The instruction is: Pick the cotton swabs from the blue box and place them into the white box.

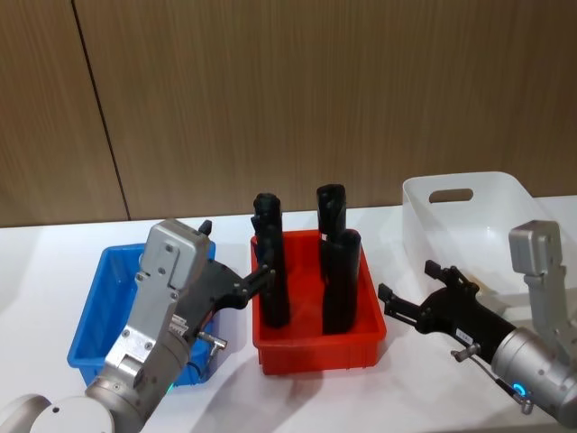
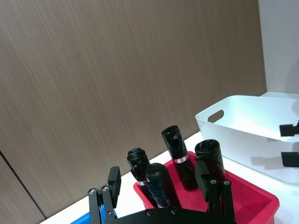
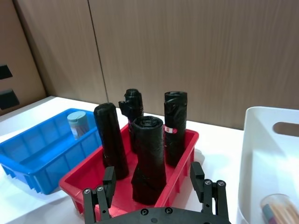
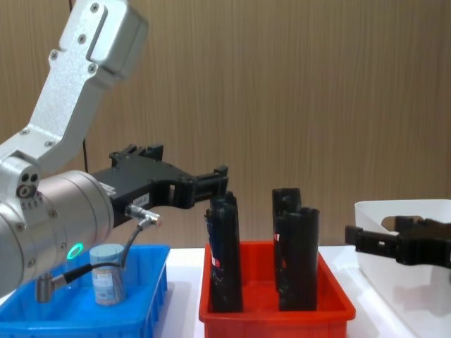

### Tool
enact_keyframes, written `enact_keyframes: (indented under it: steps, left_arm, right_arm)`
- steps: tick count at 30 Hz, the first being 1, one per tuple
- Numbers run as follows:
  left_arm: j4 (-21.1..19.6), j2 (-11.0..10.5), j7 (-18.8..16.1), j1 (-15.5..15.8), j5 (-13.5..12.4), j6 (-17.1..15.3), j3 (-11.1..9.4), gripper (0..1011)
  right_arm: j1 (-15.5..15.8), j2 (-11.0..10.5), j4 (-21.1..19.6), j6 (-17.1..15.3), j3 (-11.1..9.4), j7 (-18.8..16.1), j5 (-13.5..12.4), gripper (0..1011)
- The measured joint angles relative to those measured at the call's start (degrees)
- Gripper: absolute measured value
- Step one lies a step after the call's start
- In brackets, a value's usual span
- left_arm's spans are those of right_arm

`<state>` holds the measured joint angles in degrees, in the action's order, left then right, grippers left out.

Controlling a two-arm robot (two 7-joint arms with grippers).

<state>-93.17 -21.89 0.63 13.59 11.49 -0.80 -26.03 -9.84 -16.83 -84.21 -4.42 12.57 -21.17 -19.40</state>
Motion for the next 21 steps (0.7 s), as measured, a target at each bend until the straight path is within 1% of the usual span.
enact_keyframes:
  steps: [2,3,8,9,10,13,14,15,17,18,21]
  left_arm:
    - [0.0,0.0,0.0,0.0,0.0,0.0,0.0,1004]
    - [0.0,0.0,0.0,0.0,0.0,0.0,0.0,1004]
    - [0.0,0.0,0.0,0.0,0.0,0.0,0.0,1004]
    - [0.0,0.0,0.0,0.0,0.0,0.0,0.0,1004]
    - [0.0,0.0,0.0,0.0,0.0,0.0,0.0,1004]
    - [0.0,0.0,0.0,0.0,0.0,0.0,0.0,1004]
    - [0.0,0.0,0.0,0.0,0.0,0.0,0.0,1004]
    - [0.0,0.0,0.0,0.0,0.0,0.0,0.0,1004]
    - [0.0,0.0,0.0,0.0,0.0,0.0,0.0,1004]
    - [0.0,0.0,0.0,0.0,0.0,0.0,0.0,1004]
    - [0.0,0.0,0.0,0.0,0.0,0.0,0.0,1004]
  right_arm:
    - [-0.9,0.2,1.6,0.3,-0.1,-1.1,-0.2,1002]
    - [-1.6,0.3,3.1,0.7,-0.1,-2.5,-0.3,1002]
    - [-4.1,0.6,7.8,2.0,-0.5,-6.1,-0.9,1002]
    - [-4.9,0.7,9.3,2.5,-0.6,-7.3,-1.1,1002]
    - [-4.9,0.7,9.3,2.5,-0.6,-7.3,-1.1,1002]
    - [-7.5,1.0,14.0,4.0,-0.9,-10.7,-1.5,1002]
    - [-7.5,1.0,14.0,4.0,-0.9,-10.7,-1.5,1002]
    - [-8.5,1.1,15.7,4.5,-1.0,-11.9,-1.5,1001]
    - [-9.4,1.2,17.0,4.9,-1.1,-12.8,-1.5,1002]
    - [-10.2,1.3,18.6,5.4,-1.1,-13.9,-1.5,1002]
    - [-11.6,1.6,20.9,6.1,-1.1,-15.4,-1.5,1002]
